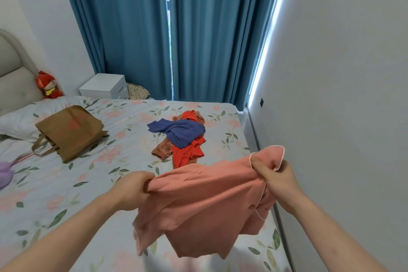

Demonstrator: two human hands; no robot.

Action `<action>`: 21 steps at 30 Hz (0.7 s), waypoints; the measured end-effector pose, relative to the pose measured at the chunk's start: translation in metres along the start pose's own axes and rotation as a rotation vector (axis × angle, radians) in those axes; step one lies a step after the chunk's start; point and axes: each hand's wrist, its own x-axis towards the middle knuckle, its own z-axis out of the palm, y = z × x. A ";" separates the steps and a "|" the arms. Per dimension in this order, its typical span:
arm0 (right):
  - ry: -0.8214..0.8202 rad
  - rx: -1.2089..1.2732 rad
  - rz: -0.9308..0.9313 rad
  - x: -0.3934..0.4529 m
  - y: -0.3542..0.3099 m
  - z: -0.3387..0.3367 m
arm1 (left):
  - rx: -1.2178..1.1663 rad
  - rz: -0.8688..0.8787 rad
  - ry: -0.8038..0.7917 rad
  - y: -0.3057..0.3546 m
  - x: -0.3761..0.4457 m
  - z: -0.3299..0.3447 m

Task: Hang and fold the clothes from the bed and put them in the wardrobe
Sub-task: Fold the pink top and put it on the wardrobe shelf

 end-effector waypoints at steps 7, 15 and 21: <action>0.038 -0.041 -0.016 -0.020 0.006 -0.031 | -0.379 -0.114 0.090 0.018 -0.037 0.033; 0.052 -0.004 0.012 -0.053 0.020 -0.092 | -0.259 -0.060 0.223 0.056 -0.088 0.044; 0.050 -0.003 -0.014 -0.057 0.029 -0.103 | -0.200 -0.132 0.123 0.056 -0.114 0.052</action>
